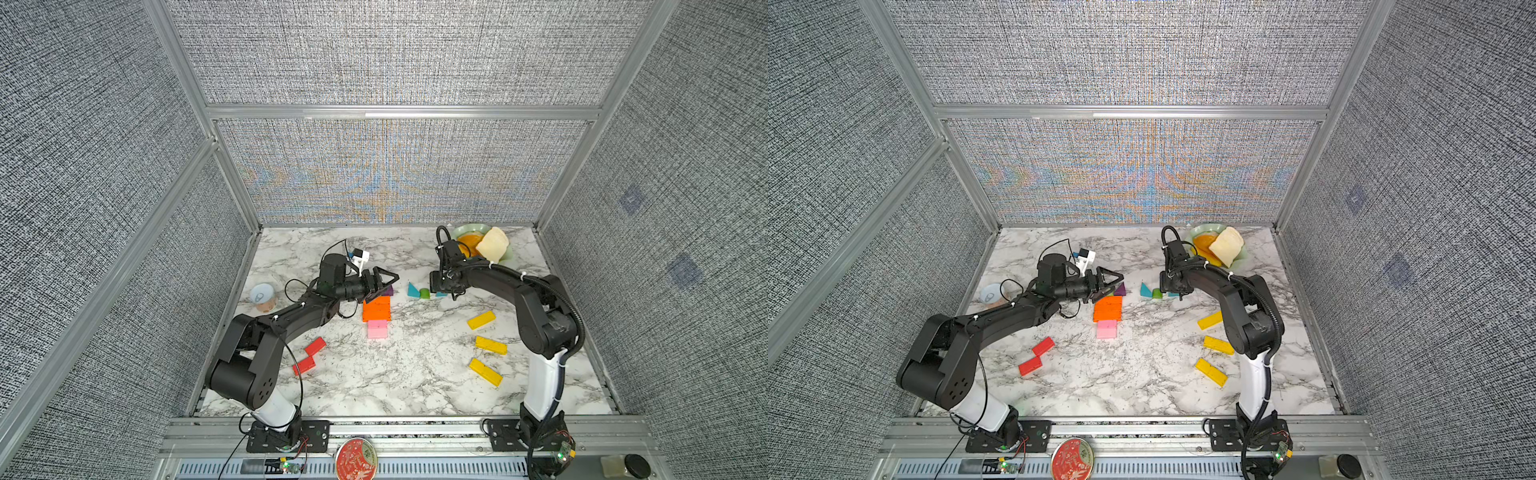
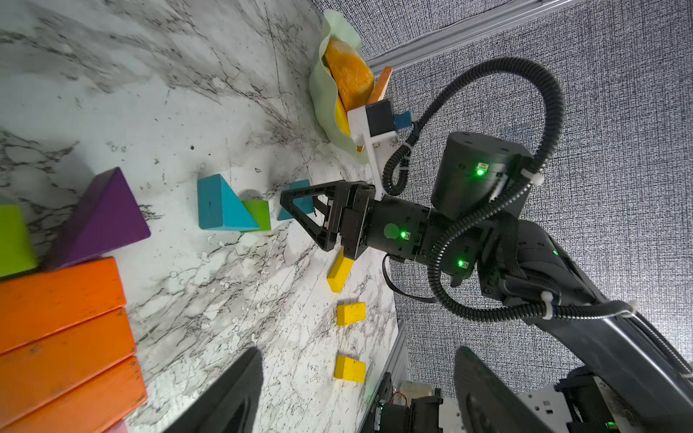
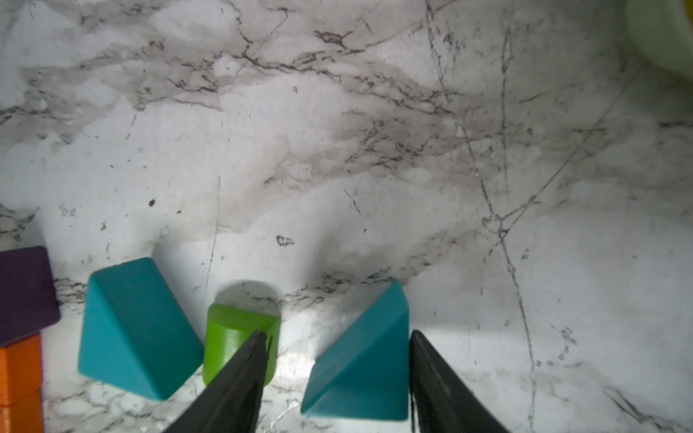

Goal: Assemble a carrot with building blocks
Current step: Assemble the building block at the center of the board.

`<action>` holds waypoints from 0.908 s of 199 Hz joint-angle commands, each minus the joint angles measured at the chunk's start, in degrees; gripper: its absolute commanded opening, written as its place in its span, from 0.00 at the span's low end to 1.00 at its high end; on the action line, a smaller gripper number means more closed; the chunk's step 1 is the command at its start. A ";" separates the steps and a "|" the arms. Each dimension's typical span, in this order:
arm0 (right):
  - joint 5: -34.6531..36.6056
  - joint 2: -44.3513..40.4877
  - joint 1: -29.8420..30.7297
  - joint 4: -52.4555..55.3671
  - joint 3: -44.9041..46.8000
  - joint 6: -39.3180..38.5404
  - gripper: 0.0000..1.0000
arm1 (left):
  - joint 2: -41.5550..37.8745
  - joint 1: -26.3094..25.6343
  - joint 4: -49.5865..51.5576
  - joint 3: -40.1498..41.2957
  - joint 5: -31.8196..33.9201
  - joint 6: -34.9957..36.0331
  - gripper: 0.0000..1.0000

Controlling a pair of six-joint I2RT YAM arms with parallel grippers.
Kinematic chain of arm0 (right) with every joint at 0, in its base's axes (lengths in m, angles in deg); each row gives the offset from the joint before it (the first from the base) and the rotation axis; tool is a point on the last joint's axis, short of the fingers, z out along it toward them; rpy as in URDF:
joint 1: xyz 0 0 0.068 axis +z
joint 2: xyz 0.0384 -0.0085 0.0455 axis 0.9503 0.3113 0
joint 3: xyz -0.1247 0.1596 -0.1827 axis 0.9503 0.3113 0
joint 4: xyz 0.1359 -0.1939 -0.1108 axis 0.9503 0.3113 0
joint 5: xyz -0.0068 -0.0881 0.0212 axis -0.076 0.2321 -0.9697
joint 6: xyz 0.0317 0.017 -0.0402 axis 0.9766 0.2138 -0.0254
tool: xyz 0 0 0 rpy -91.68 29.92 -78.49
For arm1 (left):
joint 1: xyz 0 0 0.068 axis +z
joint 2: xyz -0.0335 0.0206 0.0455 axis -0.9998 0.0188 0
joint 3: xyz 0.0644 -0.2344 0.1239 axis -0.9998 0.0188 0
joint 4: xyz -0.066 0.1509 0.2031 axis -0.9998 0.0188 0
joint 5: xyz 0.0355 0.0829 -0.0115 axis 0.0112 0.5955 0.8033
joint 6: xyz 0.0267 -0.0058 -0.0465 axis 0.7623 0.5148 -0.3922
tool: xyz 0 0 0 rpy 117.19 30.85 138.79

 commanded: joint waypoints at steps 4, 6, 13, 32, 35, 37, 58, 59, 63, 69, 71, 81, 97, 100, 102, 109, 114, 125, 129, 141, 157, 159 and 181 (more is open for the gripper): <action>-0.75 -1.07 0.26 0.23 0.64 1.13 0.62 | 0.30 -0.06 -0.85 -0.43 -0.86 0.17 0.81; -0.78 -1.17 0.26 0.22 0.72 1.22 0.62 | 0.27 -0.05 -0.87 -0.37 -0.80 0.17 0.81; -0.83 -1.45 0.23 0.04 1.05 1.33 0.62 | 0.26 -0.01 -0.88 -0.37 -0.87 0.15 0.81; -1.20 -1.74 0.34 -0.23 1.28 1.51 0.63 | 0.41 -0.11 -0.88 -0.40 -0.87 0.12 0.81; -1.24 -1.80 0.39 -0.15 1.21 1.51 0.62 | 0.43 -0.06 -0.88 -0.42 -0.87 0.11 0.81; -1.28 -1.84 0.40 -0.10 1.20 1.51 0.62 | 0.41 -0.09 -0.88 -0.39 -0.87 0.14 0.81; -1.72 -2.09 0.49 0.06 1.28 1.60 0.62 | 0.54 -0.13 -0.88 -0.41 -0.95 0.14 0.81; -1.77 -2.09 0.49 0.08 1.28 1.60 0.62 | 0.57 -0.13 -0.88 -0.38 -0.95 0.14 0.81; -1.89 -2.04 0.49 0.14 1.21 1.64 0.62 | 0.56 -0.10 -0.88 -0.43 -0.95 0.07 0.81; -2.15 -1.96 0.58 0.23 1.19 1.60 0.62 | 0.54 -0.04 -0.96 -0.52 -1.02 0.09 0.81; -2.16 -1.94 0.58 0.26 1.19 1.60 0.62 | 0.46 -0.07 -0.97 -0.51 -1.04 0.02 0.81; -2.23 -1.99 0.58 0.17 1.28 1.77 0.62 | 0.43 -0.11 -1.23 -0.42 -1.09 -0.07 0.81; -2.25 -2.01 0.60 0.10 1.54 2.01 0.62 | 0.42 -0.09 -1.23 -0.35 -1.04 -0.02 0.81; -2.19 -2.08 0.66 0.02 1.61 2.08 0.63 | 0.41 -0.12 -1.23 -0.35 -1.04 -0.02 0.81; -2.17 -2.08 0.66 0.01 1.63 2.11 0.62 | 0.36 -0.07 -1.23 -0.36 -1.04 -0.03 0.81; -2.19 -2.17 0.67 -0.07 1.71 2.21 0.62 | 0.47 -0.13 -1.30 -0.35 -1.04 -0.02 0.81; -2.23 -2.30 0.75 -0.17 1.80 2.21 0.62 | 0.49 -0.14 -1.24 -0.35 -1.04 -0.09 0.81; -2.47 -2.31 0.75 -0.35 1.81 2.29 0.62 | 0.49 -0.09 -1.23 -0.36 -1.11 -0.12 0.81; -2.48 -2.32 0.75 -0.34 1.76 2.30 0.62 | 0.47 -0.05 -1.23 -0.36 -1.06 -0.11 0.81; -2.58 -2.18 0.75 -0.34 1.63 2.25 0.62 | 0.44 -0.09 -1.32 -0.32 -1.12 -0.10 0.81; -2.65 -2.08 0.84 -0.54 1.63 2.26 0.62 | 0.48 -0.09 -1.33 -0.31 -1.12 -0.03 0.81; -2.68 -2.02 0.84 -0.52 1.63 2.22 0.62 | 0.49 -0.12 -1.32 -0.32 -1.13 -0.07 0.81; -2.78 -1.85 0.84 -0.61 1.38 2.13 0.62 | 0.56 -0.10 -1.32 -0.32 -1.16 -0.12 0.81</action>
